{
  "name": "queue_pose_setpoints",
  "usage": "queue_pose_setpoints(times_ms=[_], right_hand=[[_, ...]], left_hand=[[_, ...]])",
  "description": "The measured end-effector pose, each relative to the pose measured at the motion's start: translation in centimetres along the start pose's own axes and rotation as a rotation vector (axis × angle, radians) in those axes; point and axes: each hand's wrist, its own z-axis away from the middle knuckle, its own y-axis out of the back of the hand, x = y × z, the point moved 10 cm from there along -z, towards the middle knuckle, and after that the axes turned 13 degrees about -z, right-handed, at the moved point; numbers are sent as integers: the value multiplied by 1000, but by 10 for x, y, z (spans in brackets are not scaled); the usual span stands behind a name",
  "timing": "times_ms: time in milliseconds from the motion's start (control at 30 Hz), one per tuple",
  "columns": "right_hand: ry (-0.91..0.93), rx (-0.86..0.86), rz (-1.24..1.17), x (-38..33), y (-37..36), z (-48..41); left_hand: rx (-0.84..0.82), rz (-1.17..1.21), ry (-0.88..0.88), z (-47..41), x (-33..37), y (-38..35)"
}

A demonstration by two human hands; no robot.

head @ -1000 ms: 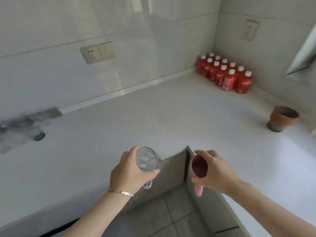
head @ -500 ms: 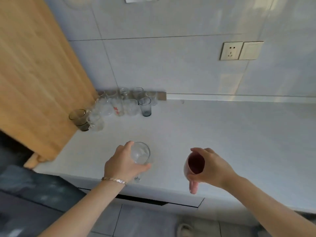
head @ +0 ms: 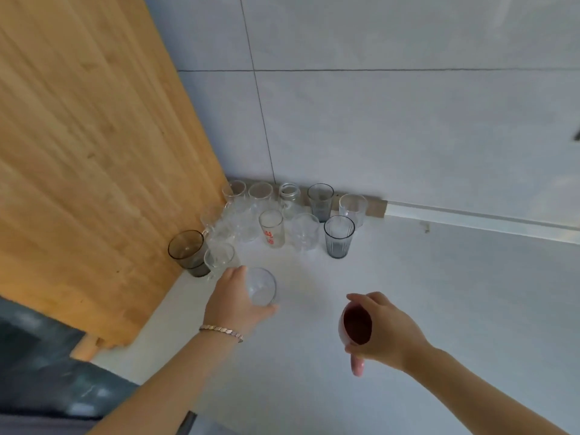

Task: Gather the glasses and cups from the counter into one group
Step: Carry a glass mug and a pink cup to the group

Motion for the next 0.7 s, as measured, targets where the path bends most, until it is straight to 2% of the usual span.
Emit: queue_pose_setpoints(times_ms=[233,467,600,700], right_hand=[[-30,32,-2,-21,-7,-60],[-150,155,-62,-28,-22,-75],[-232,202,-66,-33,-36,-80],[-278,233,-69,-38,-46,-89]], left_hand=[[-136,-133,-133,-96,8,-28],[-258,-260,-269,-145,10,-58],[-284,-324,-335,-150,4,-73],[-240,-325,-387,-149,3,-78]])
